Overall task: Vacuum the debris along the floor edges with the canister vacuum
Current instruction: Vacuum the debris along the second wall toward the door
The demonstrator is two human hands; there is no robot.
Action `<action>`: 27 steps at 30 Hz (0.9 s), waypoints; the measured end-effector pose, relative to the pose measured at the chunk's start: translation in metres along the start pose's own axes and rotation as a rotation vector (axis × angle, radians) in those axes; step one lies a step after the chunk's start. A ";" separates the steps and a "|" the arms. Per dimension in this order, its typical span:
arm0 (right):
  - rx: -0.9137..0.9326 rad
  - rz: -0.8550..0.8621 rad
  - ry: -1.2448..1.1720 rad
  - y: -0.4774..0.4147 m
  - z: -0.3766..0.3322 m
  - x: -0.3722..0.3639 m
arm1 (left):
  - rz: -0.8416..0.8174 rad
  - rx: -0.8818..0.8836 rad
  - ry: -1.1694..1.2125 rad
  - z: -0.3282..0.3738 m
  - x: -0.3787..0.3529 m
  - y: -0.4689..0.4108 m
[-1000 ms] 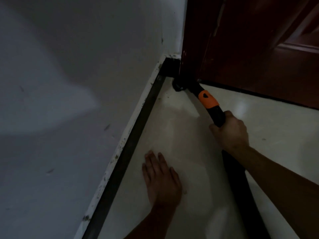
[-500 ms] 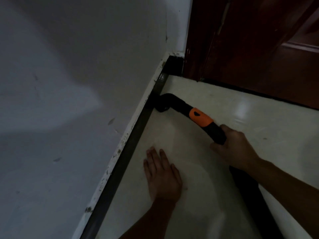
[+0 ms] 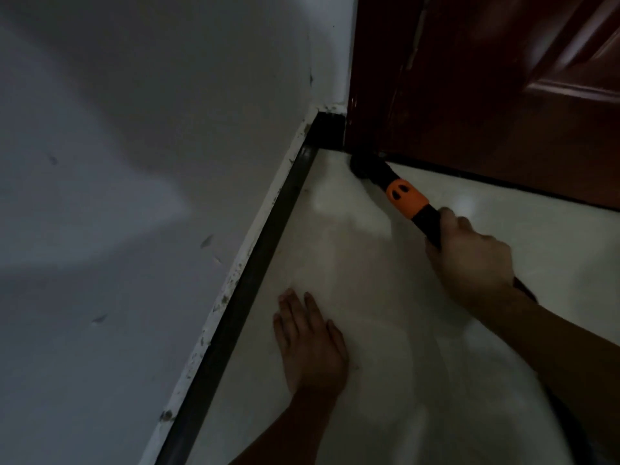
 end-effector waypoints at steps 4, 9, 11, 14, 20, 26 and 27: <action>-0.107 0.018 0.018 0.040 0.079 0.002 | 0.008 0.004 -0.011 0.000 0.000 0.000; -0.192 -0.065 -0.043 0.048 0.076 -0.012 | 0.008 0.017 -0.005 -0.001 -0.001 0.000; -0.151 -0.067 -0.114 0.046 0.053 -0.017 | 0.008 0.011 -0.006 -0.001 -0.002 -0.001; -0.202 -0.051 -0.199 0.055 0.076 -0.015 | 0.022 0.003 -0.011 -0.004 -0.001 -0.002; -0.572 -0.129 -0.254 0.153 0.207 -0.008 | 0.037 0.001 0.012 -0.003 0.000 -0.001; -0.464 -0.219 -0.374 0.254 0.178 -0.025 | 0.005 -0.005 0.048 -0.001 -0.004 -0.001; -0.494 -0.208 -0.382 0.263 0.185 -0.024 | 0.000 -0.009 0.057 0.000 -0.004 -0.001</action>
Point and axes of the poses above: each hand's wrist, its own y-axis away from the middle knuckle, its own x-axis out of the back of the hand, z = x × y, the point moved 10 cm from there along -y, towards the middle knuckle, and after that the axes turned 9 degrees about y, right-handed, at the moved point
